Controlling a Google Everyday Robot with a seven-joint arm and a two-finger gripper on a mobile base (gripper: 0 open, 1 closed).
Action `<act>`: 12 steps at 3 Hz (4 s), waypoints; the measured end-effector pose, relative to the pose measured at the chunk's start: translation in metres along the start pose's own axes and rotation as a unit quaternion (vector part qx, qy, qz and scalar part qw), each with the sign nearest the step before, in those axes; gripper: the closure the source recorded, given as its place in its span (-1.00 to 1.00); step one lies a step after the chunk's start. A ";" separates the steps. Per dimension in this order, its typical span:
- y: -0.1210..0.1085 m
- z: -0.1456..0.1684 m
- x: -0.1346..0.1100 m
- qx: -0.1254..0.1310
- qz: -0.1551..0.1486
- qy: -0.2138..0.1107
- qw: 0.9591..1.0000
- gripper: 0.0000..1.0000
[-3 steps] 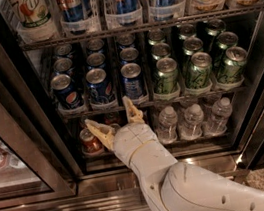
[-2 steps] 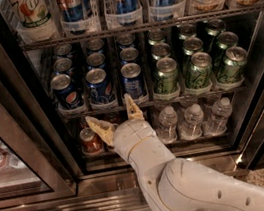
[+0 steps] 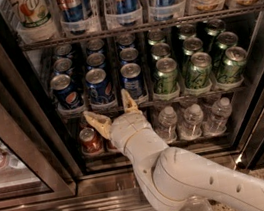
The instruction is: Pick pepsi can from middle shelf of fridge
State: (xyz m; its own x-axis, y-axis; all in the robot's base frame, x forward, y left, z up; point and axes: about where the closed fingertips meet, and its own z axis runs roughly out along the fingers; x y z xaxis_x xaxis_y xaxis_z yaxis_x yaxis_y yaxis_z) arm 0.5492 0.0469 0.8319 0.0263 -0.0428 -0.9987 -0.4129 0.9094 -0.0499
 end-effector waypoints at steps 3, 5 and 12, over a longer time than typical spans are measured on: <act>-0.006 0.053 -0.005 -0.011 -0.011 0.007 1.000 -0.42; -0.023 0.093 -0.004 -0.004 -0.008 0.003 1.000 -0.44; -0.018 0.082 -0.012 -0.009 -0.019 -0.004 1.000 1.00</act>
Offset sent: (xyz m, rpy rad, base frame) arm 0.0360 0.0157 0.0004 -0.0191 0.0101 0.0242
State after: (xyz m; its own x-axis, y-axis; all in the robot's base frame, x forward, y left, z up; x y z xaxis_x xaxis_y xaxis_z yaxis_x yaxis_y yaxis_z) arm 0.6312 0.0655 0.8451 0.0485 -0.0736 -0.9961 -0.4274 0.8998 -0.0873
